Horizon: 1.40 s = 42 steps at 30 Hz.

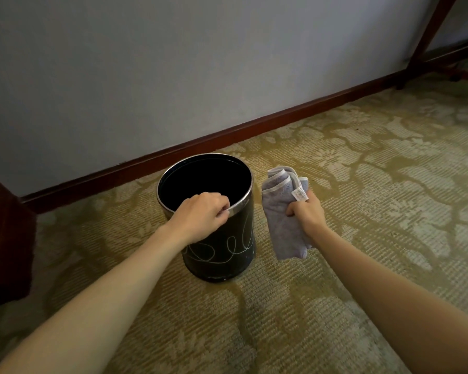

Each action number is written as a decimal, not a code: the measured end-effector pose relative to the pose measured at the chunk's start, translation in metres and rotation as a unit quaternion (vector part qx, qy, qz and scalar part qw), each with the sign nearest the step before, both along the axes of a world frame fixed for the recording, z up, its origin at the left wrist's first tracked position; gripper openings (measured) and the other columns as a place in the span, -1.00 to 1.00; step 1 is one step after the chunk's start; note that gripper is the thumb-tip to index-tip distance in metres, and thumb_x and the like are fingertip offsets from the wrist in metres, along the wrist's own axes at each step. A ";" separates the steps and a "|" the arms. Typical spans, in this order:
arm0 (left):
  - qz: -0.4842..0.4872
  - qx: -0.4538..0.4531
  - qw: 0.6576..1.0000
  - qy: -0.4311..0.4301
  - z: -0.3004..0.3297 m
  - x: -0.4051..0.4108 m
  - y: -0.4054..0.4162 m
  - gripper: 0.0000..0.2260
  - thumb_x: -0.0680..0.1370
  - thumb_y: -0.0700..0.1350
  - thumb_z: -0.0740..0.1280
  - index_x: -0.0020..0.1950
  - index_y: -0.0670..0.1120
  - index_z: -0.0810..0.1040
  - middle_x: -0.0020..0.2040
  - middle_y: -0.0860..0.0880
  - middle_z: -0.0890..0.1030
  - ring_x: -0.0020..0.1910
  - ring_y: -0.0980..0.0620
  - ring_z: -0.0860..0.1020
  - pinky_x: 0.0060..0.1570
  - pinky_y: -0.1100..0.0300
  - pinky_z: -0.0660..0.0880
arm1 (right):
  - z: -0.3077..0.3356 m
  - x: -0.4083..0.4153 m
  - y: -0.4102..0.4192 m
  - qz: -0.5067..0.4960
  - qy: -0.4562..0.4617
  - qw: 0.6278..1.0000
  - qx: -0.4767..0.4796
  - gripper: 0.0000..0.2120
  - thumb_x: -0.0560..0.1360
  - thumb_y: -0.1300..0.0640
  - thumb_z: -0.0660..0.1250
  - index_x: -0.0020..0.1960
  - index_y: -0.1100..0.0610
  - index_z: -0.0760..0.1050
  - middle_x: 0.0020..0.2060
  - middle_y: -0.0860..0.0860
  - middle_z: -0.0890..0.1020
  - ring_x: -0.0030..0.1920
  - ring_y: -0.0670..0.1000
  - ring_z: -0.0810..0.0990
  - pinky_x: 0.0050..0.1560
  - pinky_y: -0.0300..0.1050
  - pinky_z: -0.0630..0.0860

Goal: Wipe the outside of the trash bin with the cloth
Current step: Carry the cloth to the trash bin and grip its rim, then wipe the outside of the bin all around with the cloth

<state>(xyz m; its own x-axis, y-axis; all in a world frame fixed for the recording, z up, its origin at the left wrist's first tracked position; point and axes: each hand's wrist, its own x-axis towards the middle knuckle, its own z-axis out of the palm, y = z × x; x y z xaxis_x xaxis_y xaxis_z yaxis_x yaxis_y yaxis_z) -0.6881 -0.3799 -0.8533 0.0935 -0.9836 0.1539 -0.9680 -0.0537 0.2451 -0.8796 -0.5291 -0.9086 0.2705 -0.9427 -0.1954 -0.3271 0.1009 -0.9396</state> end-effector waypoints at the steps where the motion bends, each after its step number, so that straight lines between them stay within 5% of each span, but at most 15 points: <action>1: 0.015 -0.016 1.000 0.008 0.002 0.005 -0.003 -0.89 0.57 -0.04 0.25 -0.03 -0.01 0.55 -0.17 0.11 0.52 -0.22 0.18 0.51 -0.24 0.23 0.50 | 0.000 0.000 -0.002 -0.002 0.000 1.000 -0.003 -0.52 0.26 0.31 0.32 0.16 0.05 0.46 -0.05 0.04 0.59 -0.07 0.06 0.52 -0.24 -0.11 0.40; 7: 0.087 -0.087 0.992 0.022 0.018 0.052 -0.031 -0.85 0.57 0.00 0.27 0.04 -0.02 0.57 -0.14 0.10 0.52 -0.18 0.13 0.50 -0.25 0.22 0.42 | 0.020 0.020 -0.011 -0.010 -0.028 0.999 -0.033 -0.64 0.29 0.33 0.32 0.03 0.05 0.45 -0.12 0.01 0.58 -0.13 0.00 0.52 -0.28 -0.11 0.40; 14: 0.127 -0.097 0.986 0.050 0.034 0.101 -0.071 -0.81 0.59 -0.03 0.24 0.04 -0.09 0.58 -0.06 -0.03 0.60 -0.10 -0.01 0.55 -0.12 0.08 0.50 | 0.043 0.063 0.000 -0.004 -0.079 0.996 -0.050 -0.60 0.25 0.35 0.32 0.04 0.03 0.48 -0.06 0.06 0.61 -0.02 0.09 0.56 0.00 0.14 0.53; 22: 0.103 -0.049 0.986 0.124 0.034 0.182 -0.078 -0.74 0.61 -0.08 0.19 0.25 -0.11 0.53 0.14 -0.08 0.56 0.14 -0.07 0.50 0.15 0.07 0.41 | 0.064 0.112 0.002 0.005 -0.026 0.997 -0.078 -0.68 0.31 0.30 0.36 0.01 0.07 0.43 -0.10 -0.02 0.56 -0.11 -0.04 0.52 -0.26 -0.11 0.41; 28: 0.095 -0.028 0.984 0.146 0.022 0.211 -0.067 -0.62 0.62 -0.20 0.15 0.45 -0.12 0.32 0.30 -0.10 0.46 0.28 -0.09 0.42 0.24 0.10 0.32 | 0.081 0.131 0.010 0.000 0.036 0.996 -0.086 -0.67 0.32 0.29 0.37 0.03 0.09 0.41 -0.10 0.00 0.56 -0.09 0.02 0.53 -0.17 -0.04 0.47; 36: 0.063 -0.072 0.965 0.243 0.006 0.244 -0.069 -0.63 0.57 -0.30 0.21 0.32 0.00 0.48 0.14 -0.01 0.55 0.20 -0.03 0.49 0.14 0.18 0.39 | 0.083 0.159 0.001 0.049 0.073 0.984 -0.152 -0.64 0.29 0.28 0.40 0.05 0.13 0.43 -0.08 0.03 0.56 -0.05 0.04 0.52 -0.05 0.03 0.49; 42: 0.059 -0.071 0.961 0.261 0.010 0.238 -0.068 -0.61 0.58 -0.32 0.21 0.34 0.02 0.49 0.21 0.11 0.54 0.25 0.10 0.45 0.22 0.24 0.34 | 0.071 0.171 -0.023 0.094 0.025 0.989 -0.115 -0.67 0.30 0.27 0.37 0.04 0.09 0.44 -0.09 0.03 0.59 -0.04 0.05 0.56 -0.07 0.03 0.54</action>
<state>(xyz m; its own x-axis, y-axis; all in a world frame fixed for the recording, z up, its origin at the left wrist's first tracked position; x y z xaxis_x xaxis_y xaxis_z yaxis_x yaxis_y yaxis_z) -0.4503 -0.4477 -0.8429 0.3036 -0.9342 0.1874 -0.7007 -0.0856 0.7083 -0.7085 -0.5516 -0.8373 0.4413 -0.8973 0.0014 -0.3657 -0.1812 -0.9129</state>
